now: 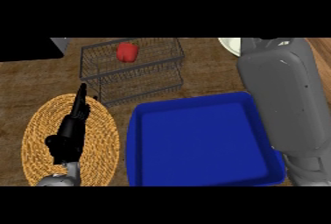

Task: Pick the bell pepper from the tray and place it in the tiered basket

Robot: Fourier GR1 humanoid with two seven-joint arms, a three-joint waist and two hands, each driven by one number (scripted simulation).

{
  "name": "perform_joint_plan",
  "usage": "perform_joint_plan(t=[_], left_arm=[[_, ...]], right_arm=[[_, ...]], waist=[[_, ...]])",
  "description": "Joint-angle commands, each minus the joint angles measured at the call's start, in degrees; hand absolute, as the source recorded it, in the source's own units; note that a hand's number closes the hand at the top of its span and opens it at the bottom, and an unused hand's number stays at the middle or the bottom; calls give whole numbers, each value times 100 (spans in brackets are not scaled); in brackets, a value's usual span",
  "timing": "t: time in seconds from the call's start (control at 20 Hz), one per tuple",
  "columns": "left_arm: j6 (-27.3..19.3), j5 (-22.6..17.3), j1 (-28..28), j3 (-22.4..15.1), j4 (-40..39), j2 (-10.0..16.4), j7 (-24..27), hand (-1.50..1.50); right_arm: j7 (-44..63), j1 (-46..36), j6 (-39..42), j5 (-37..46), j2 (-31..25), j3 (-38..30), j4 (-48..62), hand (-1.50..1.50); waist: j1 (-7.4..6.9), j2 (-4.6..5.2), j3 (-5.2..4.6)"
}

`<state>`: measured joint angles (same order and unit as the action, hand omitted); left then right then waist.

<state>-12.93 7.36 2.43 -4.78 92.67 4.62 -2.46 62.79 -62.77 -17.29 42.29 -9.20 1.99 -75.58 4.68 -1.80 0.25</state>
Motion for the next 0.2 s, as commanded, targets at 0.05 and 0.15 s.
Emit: perform_joint_plan(t=[0.05,0.15], left_arm=[[-102,29,12,88,-36,-10,-45,0],[-124,11,-145,8,136,-88,-78,0]], right_arm=[[497,1480,254,-292,-214,-177,-1774,-150],[214,2078,528,-668,-457,-331,-2558,-150]], waist=[[233,-20,-2],[227,-21,3]])
